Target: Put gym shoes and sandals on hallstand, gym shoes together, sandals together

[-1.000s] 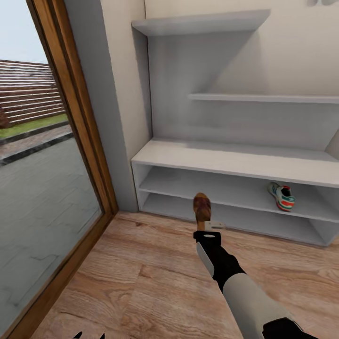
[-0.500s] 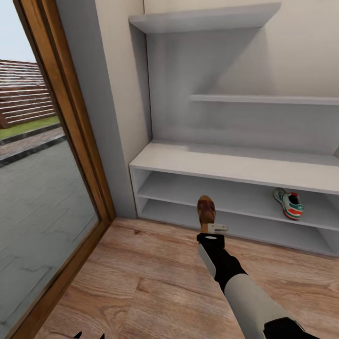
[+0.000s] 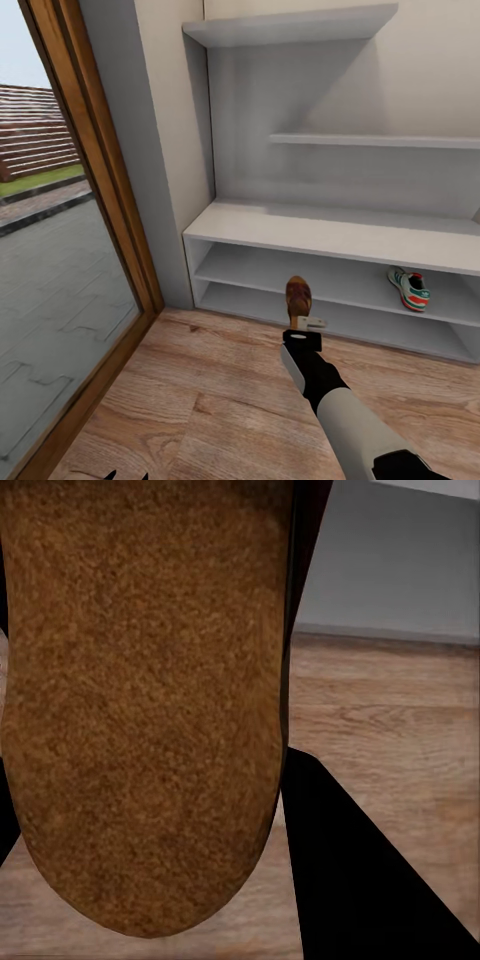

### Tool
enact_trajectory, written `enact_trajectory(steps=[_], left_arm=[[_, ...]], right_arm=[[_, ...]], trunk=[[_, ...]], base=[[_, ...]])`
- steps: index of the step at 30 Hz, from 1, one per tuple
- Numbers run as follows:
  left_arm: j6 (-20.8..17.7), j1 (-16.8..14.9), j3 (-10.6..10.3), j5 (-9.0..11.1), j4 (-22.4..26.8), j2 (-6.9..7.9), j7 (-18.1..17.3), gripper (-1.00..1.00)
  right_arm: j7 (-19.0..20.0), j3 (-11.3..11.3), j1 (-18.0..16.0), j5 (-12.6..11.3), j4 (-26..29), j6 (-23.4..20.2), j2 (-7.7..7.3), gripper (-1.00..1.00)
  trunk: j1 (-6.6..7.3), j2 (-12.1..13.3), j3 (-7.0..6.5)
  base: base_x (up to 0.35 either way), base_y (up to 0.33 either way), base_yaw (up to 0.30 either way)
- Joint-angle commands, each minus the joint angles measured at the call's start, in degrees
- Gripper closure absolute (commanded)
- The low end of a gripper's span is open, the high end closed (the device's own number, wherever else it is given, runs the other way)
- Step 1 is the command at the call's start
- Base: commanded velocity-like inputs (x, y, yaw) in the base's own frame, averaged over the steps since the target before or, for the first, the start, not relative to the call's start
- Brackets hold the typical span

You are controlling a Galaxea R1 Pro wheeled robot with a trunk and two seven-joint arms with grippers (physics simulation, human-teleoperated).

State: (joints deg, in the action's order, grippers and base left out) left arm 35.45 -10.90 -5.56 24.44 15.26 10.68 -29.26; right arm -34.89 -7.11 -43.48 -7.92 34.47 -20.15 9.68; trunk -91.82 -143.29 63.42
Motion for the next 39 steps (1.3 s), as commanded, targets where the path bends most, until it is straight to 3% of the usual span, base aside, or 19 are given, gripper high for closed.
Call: enact_trajectory(steps=[1, 7, 11, 27, 33, 39], left_arm=[[0.2, 0.0, -0.5, 0.6, -0.1, 0.05, -0.1, -1.00], [0.2, 0.0, -0.5, 0.6, -0.1, -0.04, 0.1, -1.00], [0.1, 0.0, -0.6, 0.6, -0.1, -0.11, 0.2, -1.00], [0.1, 0.0, -0.7, 0.6, -0.1, -0.13, 0.3, -1.00], [0.1, 0.0, -0.7, 0.6, -0.1, -0.13, 0.3, -1.00], [0.1, 0.0, -0.7, 0.6, -0.1, -0.13, 0.3, -1.00]], right_arm=[[-0.5, -0.4, 0.0, -0.7, 0.0, -0.1, 0.02, 1.00], [-0.4, -0.4, 0.0, -0.8, -0.2, 0.9, -1.18, 1.00], [-0.6, -0.3, -0.3, -0.8, 0.2, 1.6, -1.34, 1.00], [-0.6, -0.2, -0.4, -0.9, 5.0, -6.2, -1.29, 1.00], [-0.6, -0.3, -0.4, -0.9, 5.8, -6.2, -1.25, 1.00], [-0.6, -0.2, -0.4, -1.0, 5.9, -6.2, -1.25, 1.00]], trunk=[[0.01, 0.0, 0.05], [0.01, 0.0, 0.05], [-0.09, -0.1, 0.94], [-0.50, -0.3, 4.53], [-0.66, -0.4, 6.26], [-0.66, -0.4, 6.79]], base=[[0.000, 0.000, 0.000], [0.000, 0.000, 0.000], [0.000, 0.000, 0.000], [0.000, 0.000, 0.000], [0.000, 0.000, 0.000], [0.000, 0.000, 0.000]])
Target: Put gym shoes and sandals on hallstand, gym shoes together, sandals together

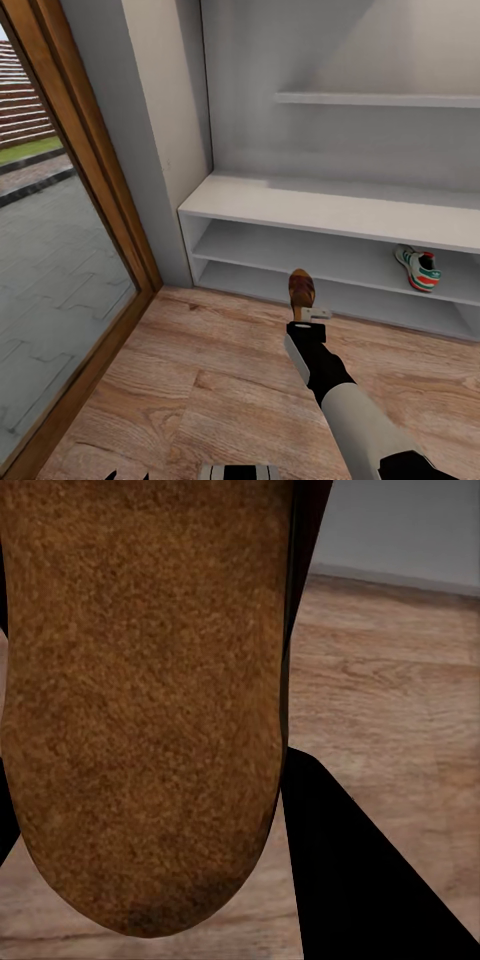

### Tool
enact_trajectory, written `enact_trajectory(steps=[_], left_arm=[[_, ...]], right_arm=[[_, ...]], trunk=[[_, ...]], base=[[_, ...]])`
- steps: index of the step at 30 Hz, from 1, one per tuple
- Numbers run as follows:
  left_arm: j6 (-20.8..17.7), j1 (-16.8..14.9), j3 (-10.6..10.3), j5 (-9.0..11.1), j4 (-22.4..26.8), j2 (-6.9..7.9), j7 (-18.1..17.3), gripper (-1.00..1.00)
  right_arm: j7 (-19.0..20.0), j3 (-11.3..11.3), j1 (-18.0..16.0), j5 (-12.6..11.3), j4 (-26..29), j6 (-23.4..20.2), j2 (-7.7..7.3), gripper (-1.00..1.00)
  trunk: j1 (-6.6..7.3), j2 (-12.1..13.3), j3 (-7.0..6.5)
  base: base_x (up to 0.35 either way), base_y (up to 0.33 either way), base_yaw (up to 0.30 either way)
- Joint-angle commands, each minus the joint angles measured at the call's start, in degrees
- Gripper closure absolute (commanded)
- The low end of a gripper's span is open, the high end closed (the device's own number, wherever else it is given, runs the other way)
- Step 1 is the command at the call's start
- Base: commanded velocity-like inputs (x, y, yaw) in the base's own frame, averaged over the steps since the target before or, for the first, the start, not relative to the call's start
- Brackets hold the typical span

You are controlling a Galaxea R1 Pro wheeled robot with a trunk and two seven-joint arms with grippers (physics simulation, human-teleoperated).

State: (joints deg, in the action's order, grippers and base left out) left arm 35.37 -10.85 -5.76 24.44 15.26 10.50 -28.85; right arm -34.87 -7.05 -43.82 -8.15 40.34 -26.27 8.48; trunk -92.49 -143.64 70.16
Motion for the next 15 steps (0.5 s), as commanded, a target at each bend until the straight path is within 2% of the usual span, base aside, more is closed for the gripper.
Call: enact_trajectory(steps=[1, 6, 15], left_arm=[[0.2, 0.0, -0.4, 0.6, -0.1, 0.05, -0.2, -1.00], [0.2, 0.0, -0.4, 0.6, -0.1, 0.05, -0.2, -1.00], [0.2, 0.0, -0.4, 0.6, -0.1, 0.05, -0.2, -1.00]], right_arm=[[-0.6, -0.3, 0.0, -0.7, 0.1, -0.1, -0.05, 1.00], [-0.6, -0.3, 0.0, -0.7, 0.1, -0.1, -0.04, 1.00], [-0.6, -0.4, 0.0, -0.6, 0.0, 0.0, -0.04, 1.00]], trunk=[[0.01, 0.0, 0.14], [0.01, 0.0, 0.55], [0.01, 0.0, 0.63]], base=[[0.000, 0.000, 0.000], [0.005, 0.000, 0.000], [0.281, 0.000, 0.000]])
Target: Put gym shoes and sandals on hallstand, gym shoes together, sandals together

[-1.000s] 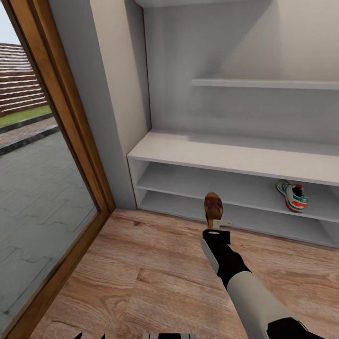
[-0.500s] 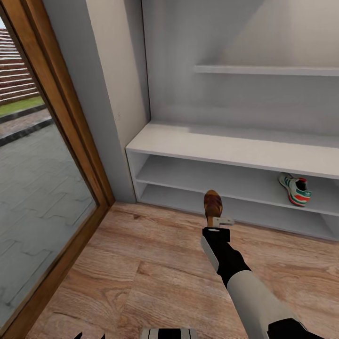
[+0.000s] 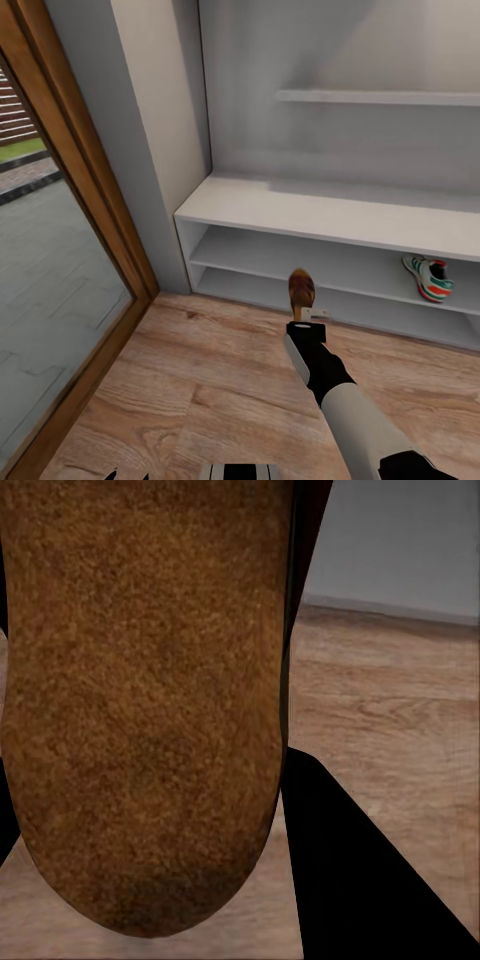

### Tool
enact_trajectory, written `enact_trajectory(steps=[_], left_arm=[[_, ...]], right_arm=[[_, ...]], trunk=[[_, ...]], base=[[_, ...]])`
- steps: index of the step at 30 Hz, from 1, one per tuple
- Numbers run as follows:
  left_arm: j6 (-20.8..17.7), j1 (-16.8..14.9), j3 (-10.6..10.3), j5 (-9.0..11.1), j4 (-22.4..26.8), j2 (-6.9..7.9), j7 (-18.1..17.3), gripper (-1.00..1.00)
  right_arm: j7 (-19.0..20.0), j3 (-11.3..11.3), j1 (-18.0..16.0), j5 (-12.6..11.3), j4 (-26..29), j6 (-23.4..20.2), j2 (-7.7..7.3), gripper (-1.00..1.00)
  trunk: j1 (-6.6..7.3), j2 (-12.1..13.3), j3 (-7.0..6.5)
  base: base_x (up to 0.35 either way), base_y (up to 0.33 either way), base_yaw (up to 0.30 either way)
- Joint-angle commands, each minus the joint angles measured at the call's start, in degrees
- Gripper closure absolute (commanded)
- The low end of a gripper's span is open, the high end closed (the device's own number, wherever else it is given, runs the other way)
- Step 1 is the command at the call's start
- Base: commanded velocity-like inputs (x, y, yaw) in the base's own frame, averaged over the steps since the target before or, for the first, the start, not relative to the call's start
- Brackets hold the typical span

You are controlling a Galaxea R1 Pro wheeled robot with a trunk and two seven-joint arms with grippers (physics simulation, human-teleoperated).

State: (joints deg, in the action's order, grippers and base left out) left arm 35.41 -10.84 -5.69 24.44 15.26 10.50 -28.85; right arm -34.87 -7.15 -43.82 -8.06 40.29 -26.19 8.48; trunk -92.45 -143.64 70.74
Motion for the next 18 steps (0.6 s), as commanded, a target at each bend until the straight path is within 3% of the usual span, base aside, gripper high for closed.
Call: enact_trajectory(steps=[1, 18], left_arm=[[0.2, 0.0, -0.5, 0.6, -0.1, 0.05, -0.2, -1.00], [0.2, 0.0, -0.5, 0.6, -0.1, 0.05, -0.2, -1.00]], right_arm=[[-0.6, -0.3, 0.0, -0.7, 0.1, -0.1, -0.05, 1.00], [-0.6, -0.3, 0.0, -0.7, 0.0, 0.0, -0.05, 1.00]], trunk=[[-0.02, 0.0, 0.05], [-0.02, 0.0, 0.05]], base=[[0.327, 0.000, 0.000], [0.333, -0.023, 0.000]])
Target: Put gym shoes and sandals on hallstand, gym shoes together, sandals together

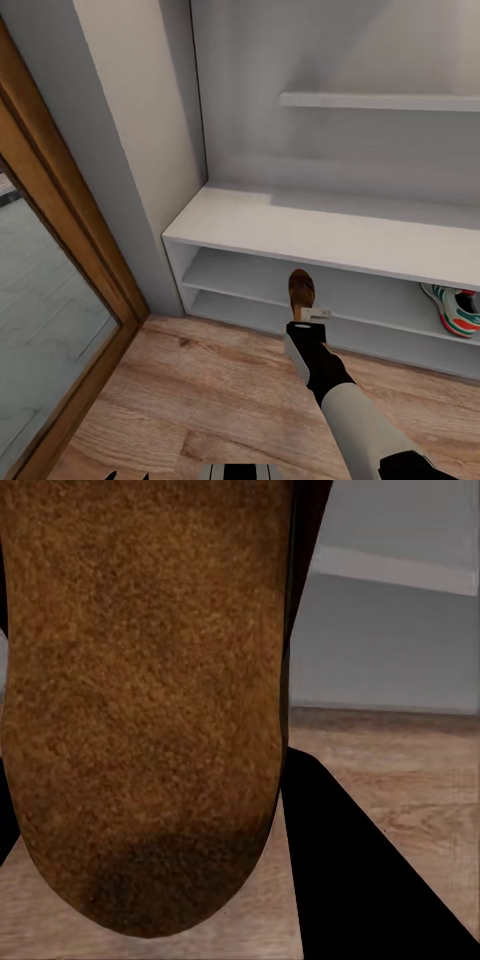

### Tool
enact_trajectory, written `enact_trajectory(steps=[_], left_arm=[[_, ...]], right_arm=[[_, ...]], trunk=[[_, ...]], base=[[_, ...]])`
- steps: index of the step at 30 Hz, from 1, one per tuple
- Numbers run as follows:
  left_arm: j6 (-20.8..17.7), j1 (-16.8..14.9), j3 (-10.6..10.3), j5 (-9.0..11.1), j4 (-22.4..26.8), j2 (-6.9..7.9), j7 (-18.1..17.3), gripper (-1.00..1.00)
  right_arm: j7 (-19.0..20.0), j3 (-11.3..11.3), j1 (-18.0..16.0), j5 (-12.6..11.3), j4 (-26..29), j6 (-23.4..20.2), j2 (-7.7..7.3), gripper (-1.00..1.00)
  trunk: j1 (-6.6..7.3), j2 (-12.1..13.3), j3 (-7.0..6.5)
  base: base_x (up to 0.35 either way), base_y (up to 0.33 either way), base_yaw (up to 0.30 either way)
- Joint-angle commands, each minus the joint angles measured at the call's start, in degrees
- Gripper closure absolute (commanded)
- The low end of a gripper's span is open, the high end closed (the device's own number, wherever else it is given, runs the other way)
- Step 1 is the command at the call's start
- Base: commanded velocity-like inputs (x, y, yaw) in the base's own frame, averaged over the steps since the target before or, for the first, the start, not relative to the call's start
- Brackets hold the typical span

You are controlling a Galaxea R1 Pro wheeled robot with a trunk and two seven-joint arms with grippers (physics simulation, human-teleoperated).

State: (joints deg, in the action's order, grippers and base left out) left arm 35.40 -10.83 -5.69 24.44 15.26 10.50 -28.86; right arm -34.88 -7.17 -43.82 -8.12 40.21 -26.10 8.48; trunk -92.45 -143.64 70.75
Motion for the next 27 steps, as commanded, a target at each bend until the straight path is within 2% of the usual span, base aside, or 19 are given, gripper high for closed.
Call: enact_trajectory(steps=[1, 6, 15, 27], left_arm=[[0.2, 0.0, -0.5, 0.6, -0.1, 0.05, -0.1, -1.00], [0.2, 0.0, -0.5, 0.6, -0.1, 0.05, -0.1, -1.00], [0.2, -0.1, -0.5, 0.6, -0.1, 0.05, -0.1, -1.00], [0.2, 0.0, -0.5, 0.6, -0.1, 0.05, -0.1, -1.00]], right_arm=[[-0.6, -0.3, 0.0, -0.7, 0.1, -0.1, -0.05, 1.00], [-0.6, -0.3, 0.0, -0.7, 0.1, -0.1, -0.05, 1.00], [-0.6, -0.3, 0.0, -0.7, 0.0, -0.1, -0.05, 1.00], [-0.6, -0.3, 0.0, -0.7, 0.0, -0.1, -0.05, 1.00]], trunk=[[-0.02, 0.0, 0.05], [-0.02, 0.0, 0.05], [-0.02, 0.0, 0.05], [-0.02, 0.0, 0.05]], base=[[0.321, -0.102, 0.000], [0.312, -0.118, -0.024], [0.283, -0.120, -0.163], [0.049, -0.018, -0.016]])
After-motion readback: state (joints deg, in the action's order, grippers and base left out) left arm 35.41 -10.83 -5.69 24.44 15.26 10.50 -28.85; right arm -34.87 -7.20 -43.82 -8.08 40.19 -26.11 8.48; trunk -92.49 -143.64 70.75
